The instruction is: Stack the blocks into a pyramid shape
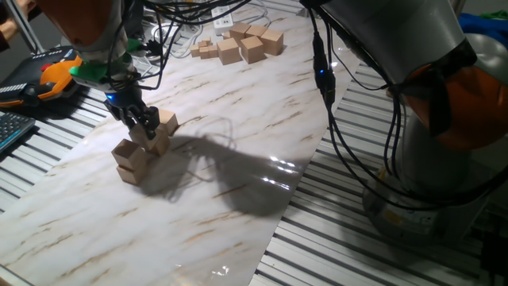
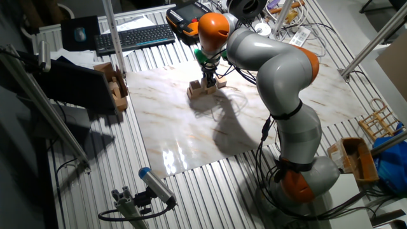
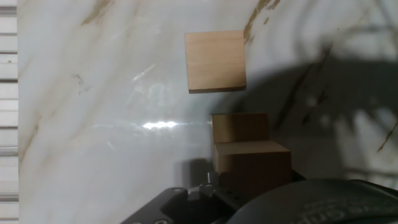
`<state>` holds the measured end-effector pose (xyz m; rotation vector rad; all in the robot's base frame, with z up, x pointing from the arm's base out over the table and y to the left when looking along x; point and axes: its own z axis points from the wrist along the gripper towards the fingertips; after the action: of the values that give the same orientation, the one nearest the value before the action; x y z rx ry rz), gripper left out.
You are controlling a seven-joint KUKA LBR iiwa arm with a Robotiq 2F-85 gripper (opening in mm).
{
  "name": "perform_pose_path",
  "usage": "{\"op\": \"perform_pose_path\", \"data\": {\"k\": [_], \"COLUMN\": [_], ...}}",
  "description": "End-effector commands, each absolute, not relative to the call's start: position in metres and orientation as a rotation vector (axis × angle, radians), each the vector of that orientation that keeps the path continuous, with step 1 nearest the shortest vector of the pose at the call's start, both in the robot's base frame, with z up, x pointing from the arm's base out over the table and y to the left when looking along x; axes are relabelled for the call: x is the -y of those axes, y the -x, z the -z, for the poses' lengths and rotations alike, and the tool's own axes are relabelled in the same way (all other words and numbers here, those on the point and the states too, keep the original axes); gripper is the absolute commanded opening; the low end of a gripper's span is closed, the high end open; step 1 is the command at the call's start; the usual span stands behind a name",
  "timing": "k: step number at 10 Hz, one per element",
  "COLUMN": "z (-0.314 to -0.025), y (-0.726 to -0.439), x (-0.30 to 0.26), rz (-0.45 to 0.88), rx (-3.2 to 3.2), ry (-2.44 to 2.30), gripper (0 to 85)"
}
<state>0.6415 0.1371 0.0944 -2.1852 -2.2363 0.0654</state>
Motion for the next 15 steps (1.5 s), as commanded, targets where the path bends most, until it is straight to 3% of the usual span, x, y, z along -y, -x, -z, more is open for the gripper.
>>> {"op": "perform_pose_path", "data": {"k": [1, 2, 3, 15], "z": [-0.0943, -0.0942, -0.094, -0.0934], "y": [-0.6414, -0.6413, -0.6413, -0.6409], "x": [-0.1371, -0.1371, -0.137, -0.1368], "rz": [-0.065, -0.069, -0.069, -0.074], "rx": [2.236, 2.235, 2.235, 2.233], "ry": [2.185, 2.184, 2.184, 2.193], "gripper": [0.0, 0.0, 17.0, 17.0]}}
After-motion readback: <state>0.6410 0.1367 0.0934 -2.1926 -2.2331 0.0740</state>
